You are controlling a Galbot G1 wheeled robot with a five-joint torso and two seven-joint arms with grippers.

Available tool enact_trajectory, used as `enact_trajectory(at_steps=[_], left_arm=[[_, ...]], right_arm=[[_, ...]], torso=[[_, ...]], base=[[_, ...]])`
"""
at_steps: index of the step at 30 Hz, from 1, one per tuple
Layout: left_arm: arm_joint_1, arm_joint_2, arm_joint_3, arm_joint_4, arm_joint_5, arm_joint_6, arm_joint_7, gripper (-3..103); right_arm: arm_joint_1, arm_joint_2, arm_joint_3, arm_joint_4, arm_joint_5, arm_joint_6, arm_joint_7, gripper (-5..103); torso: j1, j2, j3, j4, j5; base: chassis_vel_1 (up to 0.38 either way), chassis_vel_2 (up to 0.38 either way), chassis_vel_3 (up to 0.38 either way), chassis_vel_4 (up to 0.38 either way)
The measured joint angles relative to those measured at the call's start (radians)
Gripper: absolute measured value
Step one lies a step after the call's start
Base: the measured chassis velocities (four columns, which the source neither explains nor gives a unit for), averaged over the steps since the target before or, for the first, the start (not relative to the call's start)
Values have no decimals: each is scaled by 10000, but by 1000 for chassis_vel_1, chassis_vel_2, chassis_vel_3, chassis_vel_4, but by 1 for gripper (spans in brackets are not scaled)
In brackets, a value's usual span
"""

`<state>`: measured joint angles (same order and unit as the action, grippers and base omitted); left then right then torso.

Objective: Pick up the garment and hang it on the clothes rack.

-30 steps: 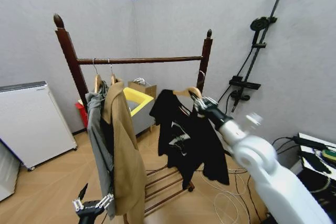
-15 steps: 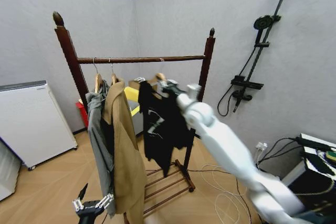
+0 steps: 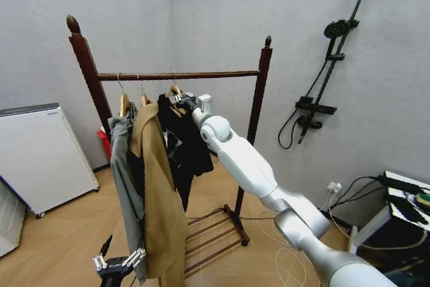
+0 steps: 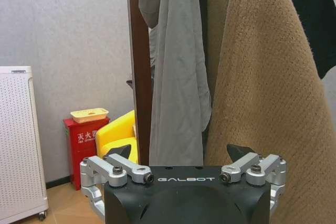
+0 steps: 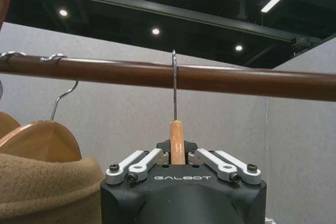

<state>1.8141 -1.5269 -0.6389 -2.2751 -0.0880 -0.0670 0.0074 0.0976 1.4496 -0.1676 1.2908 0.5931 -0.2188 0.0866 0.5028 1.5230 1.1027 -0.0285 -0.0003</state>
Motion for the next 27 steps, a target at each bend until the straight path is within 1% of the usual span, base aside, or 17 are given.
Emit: enact_trajectory(at_steps=[5, 6, 7, 9, 13, 14, 16, 17, 19, 20, 21, 22, 23, 24, 25, 26, 27], left_arm=[[0, 0, 1, 0, 0, 0, 0, 100], [0, 0, 1, 0, 0, 0, 0, 100], [0, 0, 1, 0, 0, 0, 0, 100], [0, 1, 0, 0, 0, 0, -1, 100], [0, 0, 1, 0, 0, 0, -3, 100], [0, 0, 1, 0, 0, 0, -3, 100], [0, -1, 1, 0, 0, 0, -2, 100], [0, -1, 1, 0, 0, 0, -2, 100], [0, 0, 1, 0, 0, 0, -4, 100], [0, 0, 1, 0, 0, 0, -4, 100], [0, 0, 0, 0, 0, 1, -5, 100], [0, -1, 1, 0, 0, 0, -3, 100], [0, -1, 1, 0, 0, 0, -3, 100], [0, 0, 0, 0, 0, 0, -3, 100], [0, 1, -2, 0, 0, 1, -8, 100], [0, 1, -2, 0, 0, 1, -8, 100], [0, 1, 0, 0, 0, 0, -6, 100]], right_arm=[[-342, -75, -34, 298, 3, -20, 55, 10], [-515, -136, -29, 484, -1, -50, 106, 10], [-655, -191, -13, 669, -3, -119, 184, 8], [-730, -224, -3, 794, 12, -260, 238, 8], [-1045, -489, 129, 1369, 78, -581, 401, 29], [-1045, -489, 129, 1369, 78, -581, 401, 29], [-1266, -777, 219, 1914, 73, -656, 551, 40], [-1266, -777, 219, 1914, 73, -656, 551, 40], [-1738, -1346, 383, 2879, 199, -735, 704, 51], [-1738, -1346, 383, 2879, 199, -735, 704, 51], [-1947, -1583, 492, 3235, 235, -776, 732, 51], [-2360, -2076, 754, 3900, 321, -854, 793, 61], [-2360, -2076, 754, 3900, 321, -854, 793, 61], [-2859, -2721, 1066, 4560, 454, -942, 874, 61], [-3596, -3590, 1568, 5302, 608, -1007, 960, 73], [-3596, -3590, 1568, 5302, 608, -1007, 960, 73], [-4435, -4233, 2115, 5959, 809, -1041, 1046, 78]], torso=[[-1, 1, -2, -5, 4], [-1, 2, -3, -5, 5], [-2, 3, -5, -5, 6], [-3, 4, -5, -6, 5], [-1, 1, 0, -1, 2], [-1, 1, 0, -1, 2], [1, 0, 1, -3, 4], [1, 0, 1, -3, 4], [0, 0, 0, -1, 3], [0, 0, 0, -1, 3], [0, 1, 1, 0, 3], [0, 0, 0, 0, 4], [0, 0, 0, 0, 4], [0, 1, -1, 2, 4], [0, 1, -1, -8, 7], [0, 1, -1, -8, 7], [0, 1, -1, -13, 9]], base=[[0, 0, 0, 0], [0, 0, 0, 0], [0, 0, 0, 0], [0, 0, 0, 0], [0, 0, 0, 0], [0, 0, 0, 0], [0, 0, 0, 0], [0, 0, 0, 0], [0, 0, 0, 0], [0, 0, 0, 0], [0, 0, 0, 0], [0, 0, 0, 0], [0, 0, 0, 0], [0, 0, 0, 0], [0, 0, 0, 0], [0, 0, 0, 0], [0, 0, 0, 0]])
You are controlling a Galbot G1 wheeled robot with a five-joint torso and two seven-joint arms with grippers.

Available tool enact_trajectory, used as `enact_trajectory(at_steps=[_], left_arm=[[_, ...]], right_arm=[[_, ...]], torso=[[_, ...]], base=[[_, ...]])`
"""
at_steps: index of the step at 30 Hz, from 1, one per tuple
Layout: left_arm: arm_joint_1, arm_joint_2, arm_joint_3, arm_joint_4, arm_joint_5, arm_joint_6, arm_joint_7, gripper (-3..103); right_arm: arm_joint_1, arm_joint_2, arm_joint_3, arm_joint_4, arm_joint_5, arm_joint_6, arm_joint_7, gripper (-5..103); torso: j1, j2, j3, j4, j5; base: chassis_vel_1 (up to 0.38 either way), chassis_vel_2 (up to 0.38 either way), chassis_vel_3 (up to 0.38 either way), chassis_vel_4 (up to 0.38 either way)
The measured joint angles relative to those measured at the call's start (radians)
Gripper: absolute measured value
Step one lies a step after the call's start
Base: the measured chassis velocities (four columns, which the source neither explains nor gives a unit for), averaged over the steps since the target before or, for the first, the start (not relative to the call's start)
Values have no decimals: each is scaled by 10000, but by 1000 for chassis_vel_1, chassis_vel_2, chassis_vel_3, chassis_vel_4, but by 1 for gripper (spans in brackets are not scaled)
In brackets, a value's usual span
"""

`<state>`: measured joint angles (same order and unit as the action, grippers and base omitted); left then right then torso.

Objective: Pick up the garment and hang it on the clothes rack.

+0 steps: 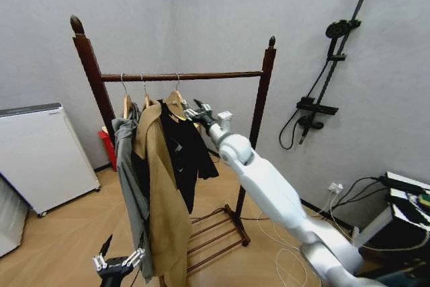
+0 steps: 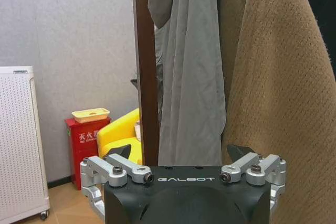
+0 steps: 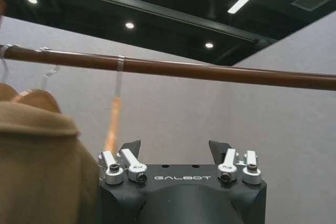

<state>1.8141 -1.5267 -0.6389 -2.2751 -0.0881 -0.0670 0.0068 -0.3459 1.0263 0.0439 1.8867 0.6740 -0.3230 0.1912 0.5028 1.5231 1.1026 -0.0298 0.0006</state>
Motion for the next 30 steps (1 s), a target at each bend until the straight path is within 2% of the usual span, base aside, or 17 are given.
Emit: enact_trajectory(at_steps=[2, 3, 4, 7, 8, 9, 10, 11, 12, 14, 15, 16, 18, 19, 21, 26, 30], left_arm=[[0, -2, 3, 0, 0, 1, 8, 100], [0, -2, 3, 0, 0, 1, 8, 100], [0, -2, 1, 0, 0, 0, -4, 100], [1, -2, 3, 0, 0, 0, 6, 100], [1, -1, 0, 0, 0, 1, -1, 100], [1, 1, 1, 0, 0, 0, 7, 100], [1, -2, 2, 0, 0, 0, -3, 100], [0, 0, -2, -1, 0, 1, -8, 100], [0, 0, -2, -1, 0, 1, -8, 100], [0, -1, 3, -1, 0, 0, 3, 100], [0, -2, 1, 0, 0, 0, -2, 100], [0, -2, 1, 0, 0, 0, -2, 100], [0, -1, 1, 0, 0, 0, 3, 100], [0, -1, 1, 0, 0, 0, 3, 100], [0, 0, 1, 0, 0, 1, 4, 100], [0, -1, 2, 0, 0, 0, 5, 100], [0, -1, 1, 0, 0, 1, 5, 100]], right_arm=[[-1670, -773, 1096, 1374, 538, -114, 274, 89], [-1670, -773, 1096, 1374, 538, -114, 274, 89], [-2956, -1093, 2148, 2315, 488, -31, 342, 94], [-3958, -1179, 2780, 2811, 209, 210, 324, 97], [-5384, -1116, 3542, 3312, -294, 506, 231, 99], [-6837, -816, 4464, 3684, -906, 809, -17, 100], [-8094, -399, 5098, 3825, -1535, 1244, -376, 100], [-9380, 228, 5544, 3815, -2339, 1753, -743, 100], [-9380, 228, 5544, 3815, -2339, 1753, -743, 100], [-11499, 1808, 6183, 3656, -3752, 2873, -1321, 100], [-12316, 2361, 6308, 3548, -4121, 3352, -1455, 100], [-12316, 2361, 6308, 3548, -4121, 3352, -1455, 100], [-13885, 3184, 6380, 3358, -4622, 4364, -1524, 100], [-13885, 3184, 6380, 3358, -4622, 4364, -1524, 100], [-14907, 3618, 6277, 3336, -4776, 4957, -1437, 100], [-15433, 3830, 6195, 3375, -4858, 5490, -1288, 100], [-15572, 3853, 6180, 3454, -4904, 5540, -1283, 100]], torso=[[0, 0, 1, 2, 4], [0, 0, 1, 2, 4], [-1, 0, -1, 9, -3], [-2, 1, -3, 13, -11], [-2, 1, -2, 11, -3], [-2, 1, -2, 12, -1], [-2, 2, -3, 13, -16], [-2, 1, -2, 9, -4], [-2, 1, -2, 9, -4], [-2, 2, -2, 4, 3], [-4, 2, -2, 4, -3], [-4, 2, -2, 4, -3], [-3, 2, -2, 5, -7], [-3, 2, -2, 5, -7], [-4, 3, -2, 8, -10], [-1, 2, 0, 11, -9], [-1, 1, 1, 10, -8]], base=[[0, 0, 0, 0], [0, 0, 0, 0], [0, 0, 0, 0], [0, 0, 0, 0], [0, 0, 0, 0], [0, 0, 0, 0], [0, 0, 0, 0], [0, 0, 0, 0], [0, 0, 0, 0], [0, 0, 0, 0], [0, 0, 0, 0], [0, 0, 0, 0], [0, 0, 0, 0], [0, 0, 0, 0], [0, 0, 0, 0], [0, 0, 0, 0], [0, 0, 0, 0]])
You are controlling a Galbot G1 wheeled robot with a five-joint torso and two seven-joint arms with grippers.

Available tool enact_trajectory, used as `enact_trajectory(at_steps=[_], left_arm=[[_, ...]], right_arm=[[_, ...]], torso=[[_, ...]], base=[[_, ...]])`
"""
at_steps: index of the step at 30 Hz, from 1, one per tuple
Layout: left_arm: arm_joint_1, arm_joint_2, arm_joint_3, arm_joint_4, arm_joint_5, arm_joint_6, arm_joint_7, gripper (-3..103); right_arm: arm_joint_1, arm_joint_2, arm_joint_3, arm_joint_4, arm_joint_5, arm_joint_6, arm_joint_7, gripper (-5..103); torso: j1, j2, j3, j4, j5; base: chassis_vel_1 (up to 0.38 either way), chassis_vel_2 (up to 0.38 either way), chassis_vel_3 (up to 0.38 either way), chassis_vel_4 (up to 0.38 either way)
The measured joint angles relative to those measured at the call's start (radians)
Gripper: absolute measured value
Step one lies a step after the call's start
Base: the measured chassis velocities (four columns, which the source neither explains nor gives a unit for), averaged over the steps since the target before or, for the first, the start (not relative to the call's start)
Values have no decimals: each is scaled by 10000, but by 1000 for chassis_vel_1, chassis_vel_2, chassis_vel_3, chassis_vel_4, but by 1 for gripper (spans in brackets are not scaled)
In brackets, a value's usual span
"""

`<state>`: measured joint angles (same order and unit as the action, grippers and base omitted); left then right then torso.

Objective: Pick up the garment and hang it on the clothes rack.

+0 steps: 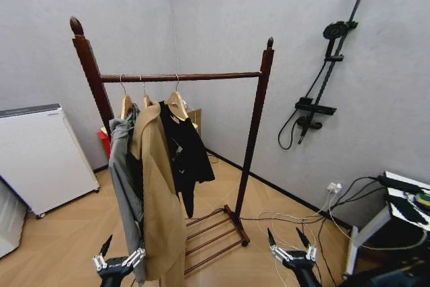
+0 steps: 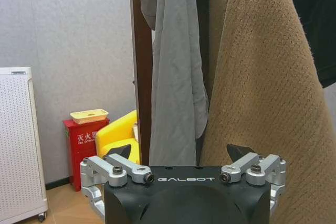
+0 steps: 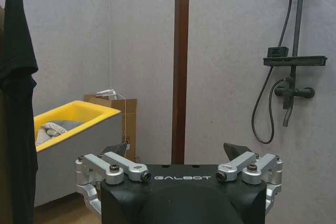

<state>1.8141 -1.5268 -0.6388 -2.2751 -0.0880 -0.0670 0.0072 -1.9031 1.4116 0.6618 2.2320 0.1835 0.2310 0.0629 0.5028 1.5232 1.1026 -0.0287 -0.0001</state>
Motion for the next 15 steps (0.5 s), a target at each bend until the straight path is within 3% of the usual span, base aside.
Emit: enact_trajectory(at_steps=[15], left_arm=[[0, 0, 0, 0, -1, 0, 0, 100]], right_arm=[[108, 5, -52, 10, 33, -43, 12, 100]], torso=[[1, -1, 1, 0, 1]], base=[[0, 0, 0, 0]])
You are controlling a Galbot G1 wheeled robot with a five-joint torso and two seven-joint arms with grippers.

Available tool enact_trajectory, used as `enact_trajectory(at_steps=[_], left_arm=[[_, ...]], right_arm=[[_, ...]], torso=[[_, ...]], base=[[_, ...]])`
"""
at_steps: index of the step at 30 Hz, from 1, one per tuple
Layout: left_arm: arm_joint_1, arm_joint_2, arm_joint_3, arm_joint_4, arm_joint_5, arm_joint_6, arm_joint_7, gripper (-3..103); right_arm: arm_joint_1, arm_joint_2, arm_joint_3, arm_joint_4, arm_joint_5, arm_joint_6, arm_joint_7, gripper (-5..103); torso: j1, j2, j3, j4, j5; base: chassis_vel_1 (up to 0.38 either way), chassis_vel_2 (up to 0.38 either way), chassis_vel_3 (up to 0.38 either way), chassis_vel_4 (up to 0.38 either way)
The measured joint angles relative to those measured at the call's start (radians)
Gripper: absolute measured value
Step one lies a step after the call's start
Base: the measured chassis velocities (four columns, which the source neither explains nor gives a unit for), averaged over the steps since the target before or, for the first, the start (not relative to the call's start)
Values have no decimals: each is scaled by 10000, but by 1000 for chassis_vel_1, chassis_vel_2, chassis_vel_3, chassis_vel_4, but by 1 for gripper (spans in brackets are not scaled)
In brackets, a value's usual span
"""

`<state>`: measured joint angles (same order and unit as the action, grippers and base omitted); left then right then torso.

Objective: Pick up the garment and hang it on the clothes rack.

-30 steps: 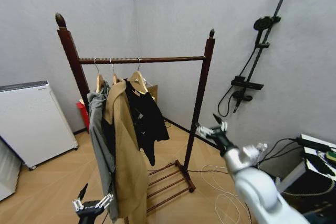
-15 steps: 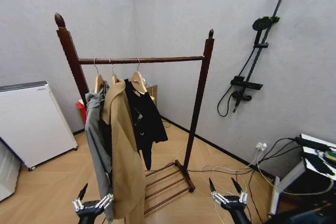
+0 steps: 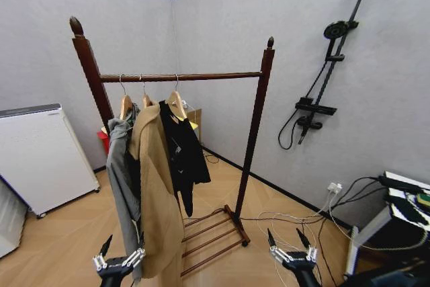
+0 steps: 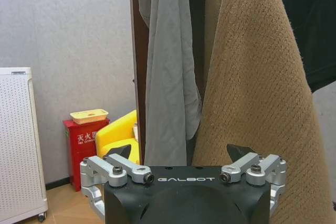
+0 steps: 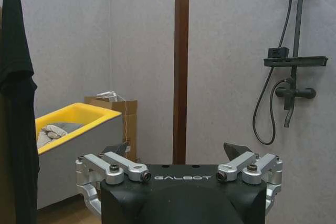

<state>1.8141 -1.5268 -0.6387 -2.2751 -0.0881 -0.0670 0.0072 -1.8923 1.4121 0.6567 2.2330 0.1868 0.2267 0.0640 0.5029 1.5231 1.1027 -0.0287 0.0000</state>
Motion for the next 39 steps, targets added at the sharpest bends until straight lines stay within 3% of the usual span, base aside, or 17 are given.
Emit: enact_trajectory(at_steps=[39], left_arm=[[0, 0, -1, 0, 0, 0, -3, 100]], right_arm=[[55, 6, -22, -18, 39, -55, 9, 100]], torso=[[0, -1, 0, -1, -1]], base=[[-82, -86, -83, -87]])
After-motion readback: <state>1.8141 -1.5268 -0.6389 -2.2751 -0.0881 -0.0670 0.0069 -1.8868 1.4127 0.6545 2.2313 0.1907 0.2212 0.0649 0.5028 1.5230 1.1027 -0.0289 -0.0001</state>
